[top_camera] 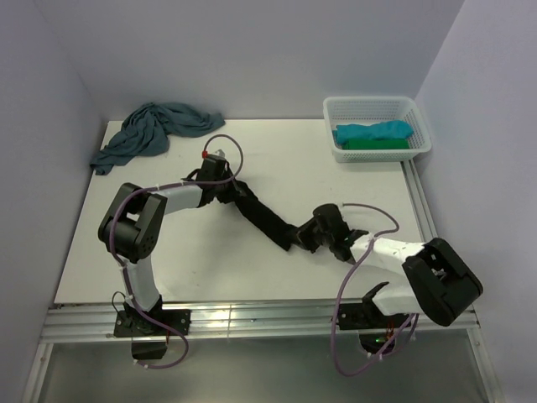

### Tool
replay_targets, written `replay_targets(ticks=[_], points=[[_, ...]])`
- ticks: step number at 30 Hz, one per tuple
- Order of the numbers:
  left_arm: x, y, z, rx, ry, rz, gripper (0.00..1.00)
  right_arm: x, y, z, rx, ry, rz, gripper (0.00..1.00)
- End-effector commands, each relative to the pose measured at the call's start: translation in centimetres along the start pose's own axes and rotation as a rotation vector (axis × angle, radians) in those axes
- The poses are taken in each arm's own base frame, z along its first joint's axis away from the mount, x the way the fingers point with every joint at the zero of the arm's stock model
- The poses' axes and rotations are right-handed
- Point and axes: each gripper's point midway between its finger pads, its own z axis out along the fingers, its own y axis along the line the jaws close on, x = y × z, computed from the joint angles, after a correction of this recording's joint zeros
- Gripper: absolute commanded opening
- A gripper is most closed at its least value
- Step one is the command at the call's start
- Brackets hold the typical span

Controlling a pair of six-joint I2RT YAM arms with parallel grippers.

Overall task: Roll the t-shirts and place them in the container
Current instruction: Roll the tshirt, then place the rolled tshirt into the container

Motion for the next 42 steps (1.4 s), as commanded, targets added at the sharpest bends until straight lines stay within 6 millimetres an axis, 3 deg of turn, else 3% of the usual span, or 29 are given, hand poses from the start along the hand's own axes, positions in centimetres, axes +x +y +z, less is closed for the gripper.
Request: replay_targets(ticks=[1,2,4,5,8,13,17,20,21,25,27,28,33,38,42], points=[[2.9,2.0,-1.1,-0.055,0.106,0.008,0.13,-3.6,-1.2,-1.5,0.114,-0.032,-0.151,0.0],[2.8,1.6,-1.3,-0.037,0.103,0.003,0.25,-3.8,-3.0,-2.1,0.203,-0.01,-0.17,0.0],[3.0,0.9,-1.6,0.009,0.119,-0.001,0.4,-4.7,-4.2,-2.7,0.276,0.022,-0.248,0.0],[2.7,0.6,-1.7,0.02,0.117,-0.003,0.54,-4.7,-4.7,-2.8,0.297,0.04,-0.263,0.0],[2.1,0.2,-2.1,0.067,0.136,-0.023,0.68,-4.7,-5.5,-3.3,0.299,0.107,-0.306,0.0],[-1.1,1.7,-2.8,0.161,0.135,-0.135,0.72,-5.9,-5.4,-4.6,0.282,0.12,-0.386,0.0],[-2.0,1.8,-3.1,0.253,0.178,-0.144,0.72,-7.9,-4.9,-5.6,0.312,0.113,-0.474,0.0],[-2.5,1.0,-4.4,0.323,0.163,-0.127,0.73,-8.6,-4.8,-5.6,0.326,0.163,-0.523,0.02],[-1.5,1.2,-4.9,0.342,0.179,-0.135,0.73,-9.0,-5.5,-5.3,0.347,0.198,-0.535,0.02],[-0.8,-0.1,-7.3,0.481,0.182,-0.098,0.74,-10.9,-5.0,-4.8,0.378,0.204,-0.631,0.03],[-0.2,-0.7,-8.0,0.528,0.199,-0.079,0.97,-11.3,-4.8,-4.4,0.382,0.205,-0.64,0.04],[0.0,-0.8,-8.2,0.54,0.209,-0.071,0.99,-11.3,-5.0,-4.3,0.39,0.21,-0.636,0.04],[0.3,-1.4,-8.9,0.579,0.222,-0.051,1.0,-11.4,-5.7,-4.0,0.411,0.212,-0.633,0.04],[2.5,0.4,-7.6,0.494,0.333,-0.062,0.99,-11.4,-5.8,-4.2,0.417,0.204,-0.628,0.03],[2.9,0.5,-6.6,0.472,0.352,-0.067,1.0,-11.5,-5.5,-4.3,0.414,0.195,-0.628,0.03]])
